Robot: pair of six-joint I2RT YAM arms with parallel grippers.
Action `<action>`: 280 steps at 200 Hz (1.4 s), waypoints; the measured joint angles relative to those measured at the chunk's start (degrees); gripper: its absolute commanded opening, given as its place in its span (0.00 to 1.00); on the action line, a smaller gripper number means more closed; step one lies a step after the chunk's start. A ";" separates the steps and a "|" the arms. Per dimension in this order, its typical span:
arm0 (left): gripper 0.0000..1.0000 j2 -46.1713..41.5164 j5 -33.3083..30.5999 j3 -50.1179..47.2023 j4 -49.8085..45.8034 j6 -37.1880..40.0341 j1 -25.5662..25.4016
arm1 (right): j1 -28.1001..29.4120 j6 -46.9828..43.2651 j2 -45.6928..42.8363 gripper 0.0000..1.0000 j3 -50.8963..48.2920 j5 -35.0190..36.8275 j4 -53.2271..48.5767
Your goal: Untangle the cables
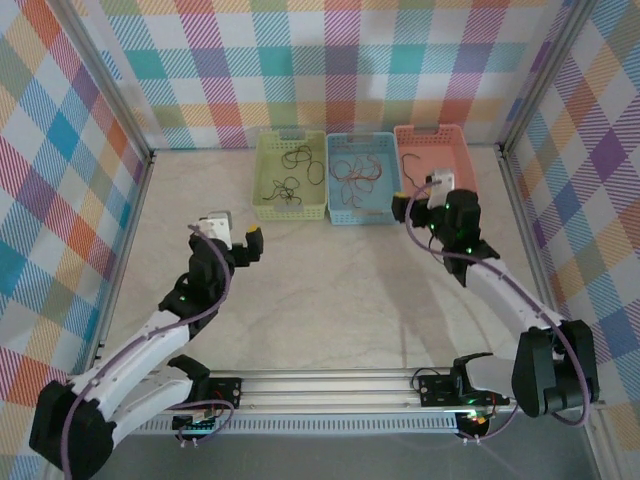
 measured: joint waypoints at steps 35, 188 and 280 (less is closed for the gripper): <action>1.00 10.16 2.62 -1.62 6.56 2.45 6.91 | -1.25 -2.40 0.76 1.00 -8.59 6.01 2.91; 1.00 29.00 22.49 -4.68 26.73 6.84 18.56 | -9.14 -3.72 18.49 0.98 -15.17 7.85 30.69; 1.00 32.96 24.09 -2.12 26.40 4.87 21.70 | -9.66 -3.52 18.56 1.00 -15.23 6.10 32.50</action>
